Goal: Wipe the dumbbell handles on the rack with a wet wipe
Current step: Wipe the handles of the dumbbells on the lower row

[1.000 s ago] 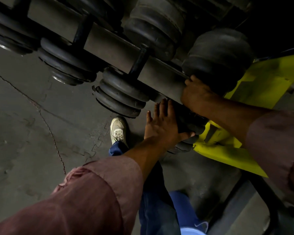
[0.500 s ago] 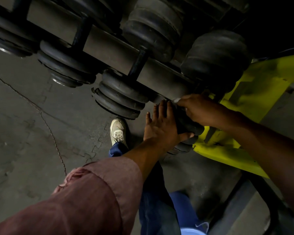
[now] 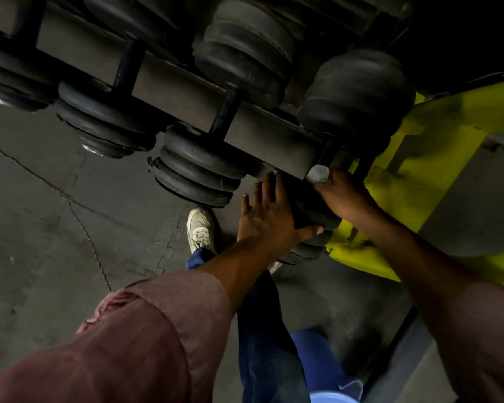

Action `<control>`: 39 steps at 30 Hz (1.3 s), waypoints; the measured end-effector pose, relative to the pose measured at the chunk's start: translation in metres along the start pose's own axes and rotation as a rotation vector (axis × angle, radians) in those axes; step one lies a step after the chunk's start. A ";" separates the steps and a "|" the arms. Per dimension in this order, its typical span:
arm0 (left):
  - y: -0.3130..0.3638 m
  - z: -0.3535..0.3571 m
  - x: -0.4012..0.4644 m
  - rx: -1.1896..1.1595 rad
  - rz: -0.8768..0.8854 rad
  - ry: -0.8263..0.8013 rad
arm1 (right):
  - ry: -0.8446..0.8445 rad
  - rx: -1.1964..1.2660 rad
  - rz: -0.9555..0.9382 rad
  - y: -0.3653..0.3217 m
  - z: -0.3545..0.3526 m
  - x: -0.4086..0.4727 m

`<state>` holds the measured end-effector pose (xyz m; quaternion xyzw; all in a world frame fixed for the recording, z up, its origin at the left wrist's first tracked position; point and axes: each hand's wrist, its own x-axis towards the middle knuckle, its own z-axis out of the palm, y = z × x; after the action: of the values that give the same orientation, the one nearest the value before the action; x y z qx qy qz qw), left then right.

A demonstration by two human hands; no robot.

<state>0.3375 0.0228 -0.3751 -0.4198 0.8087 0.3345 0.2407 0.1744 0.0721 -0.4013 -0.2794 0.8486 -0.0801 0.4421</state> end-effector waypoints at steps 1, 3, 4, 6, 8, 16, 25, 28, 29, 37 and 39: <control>0.000 0.000 0.000 -0.009 -0.002 0.002 | -0.005 0.014 0.041 0.003 0.002 0.002; 0.000 0.000 0.000 -0.011 -0.002 -0.003 | -0.033 0.203 0.082 0.010 0.007 0.006; 0.001 0.000 0.000 -0.008 0.000 -0.006 | -0.045 0.345 0.114 0.013 0.008 0.007; 0.001 -0.001 -0.001 -0.009 0.004 -0.012 | -0.047 0.558 0.197 0.015 0.010 0.009; 0.001 -0.002 -0.001 -0.015 0.006 -0.013 | -0.054 0.710 0.247 0.014 0.010 0.013; -0.001 0.001 0.000 -0.010 0.002 0.015 | 0.081 1.333 0.265 0.003 0.001 0.033; 0.001 0.002 0.002 0.009 -0.007 0.014 | -0.120 0.382 0.215 0.013 0.000 0.016; -0.001 0.003 0.002 0.006 0.011 0.030 | -0.021 0.098 0.107 0.006 -0.003 0.003; -0.002 0.003 0.002 0.006 0.013 0.023 | 0.014 0.074 0.087 0.007 -0.002 0.001; -0.002 -0.013 0.003 0.184 0.035 -0.149 | 0.143 0.182 0.092 0.005 0.001 -0.031; -0.007 -0.029 0.002 0.277 0.110 -0.198 | 0.225 0.291 0.126 0.010 0.003 -0.041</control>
<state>0.3387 -0.0032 -0.3596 -0.3027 0.8411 0.2724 0.3561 0.1914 0.1026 -0.3782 -0.1480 0.8878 -0.2050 0.3845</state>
